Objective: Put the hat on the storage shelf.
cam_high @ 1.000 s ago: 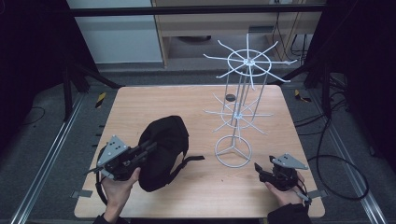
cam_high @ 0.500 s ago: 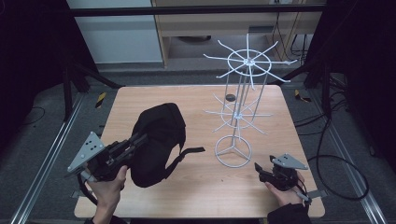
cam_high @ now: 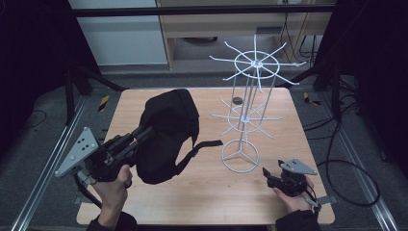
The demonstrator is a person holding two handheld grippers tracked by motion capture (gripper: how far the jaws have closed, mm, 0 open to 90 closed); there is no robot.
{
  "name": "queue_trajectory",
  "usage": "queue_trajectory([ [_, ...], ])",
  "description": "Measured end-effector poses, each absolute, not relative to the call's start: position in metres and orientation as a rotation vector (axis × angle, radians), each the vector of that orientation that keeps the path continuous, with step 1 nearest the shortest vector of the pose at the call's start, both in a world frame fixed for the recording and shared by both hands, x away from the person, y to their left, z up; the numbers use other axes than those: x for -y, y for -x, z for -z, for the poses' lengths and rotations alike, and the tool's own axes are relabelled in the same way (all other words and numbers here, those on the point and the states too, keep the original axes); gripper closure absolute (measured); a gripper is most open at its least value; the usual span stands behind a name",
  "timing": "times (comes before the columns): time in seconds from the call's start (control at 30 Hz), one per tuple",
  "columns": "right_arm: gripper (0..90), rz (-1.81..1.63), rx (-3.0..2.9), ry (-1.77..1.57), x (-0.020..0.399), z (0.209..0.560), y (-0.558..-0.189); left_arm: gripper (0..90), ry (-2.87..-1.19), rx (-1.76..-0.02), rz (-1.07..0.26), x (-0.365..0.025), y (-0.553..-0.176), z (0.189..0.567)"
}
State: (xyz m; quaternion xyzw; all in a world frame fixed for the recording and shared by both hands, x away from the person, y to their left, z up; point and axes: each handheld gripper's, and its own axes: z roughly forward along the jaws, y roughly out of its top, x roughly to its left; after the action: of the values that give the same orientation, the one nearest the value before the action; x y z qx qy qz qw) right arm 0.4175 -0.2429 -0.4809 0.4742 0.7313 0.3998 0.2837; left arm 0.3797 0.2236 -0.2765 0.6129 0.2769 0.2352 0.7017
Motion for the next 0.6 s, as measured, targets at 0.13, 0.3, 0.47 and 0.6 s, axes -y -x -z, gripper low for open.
queue_trajectory([
  [0.13, 33.2, -1.071, -1.957, -1.271, 0.243, 0.481, -0.418, 78.6, -1.349, -0.599, -0.525, -0.220, -0.380, 0.268],
  [0.3, 33.0, -1.073, -1.957, -1.268, 0.243, 0.481, -0.417, 78.6, -1.323, -0.578, -0.529, -0.216, -0.380, 0.254],
  [0.47, 32.9, -1.072, -1.958, -1.269, 0.243, 0.481, -0.417, 78.6, -1.304, -0.559, -0.534, -0.208, -0.381, 0.241],
  [0.6, 32.9, -1.072, -1.958, -1.269, 0.243, 0.481, -0.417, 78.6, -1.297, -0.551, -0.538, -0.204, -0.382, 0.235],
])
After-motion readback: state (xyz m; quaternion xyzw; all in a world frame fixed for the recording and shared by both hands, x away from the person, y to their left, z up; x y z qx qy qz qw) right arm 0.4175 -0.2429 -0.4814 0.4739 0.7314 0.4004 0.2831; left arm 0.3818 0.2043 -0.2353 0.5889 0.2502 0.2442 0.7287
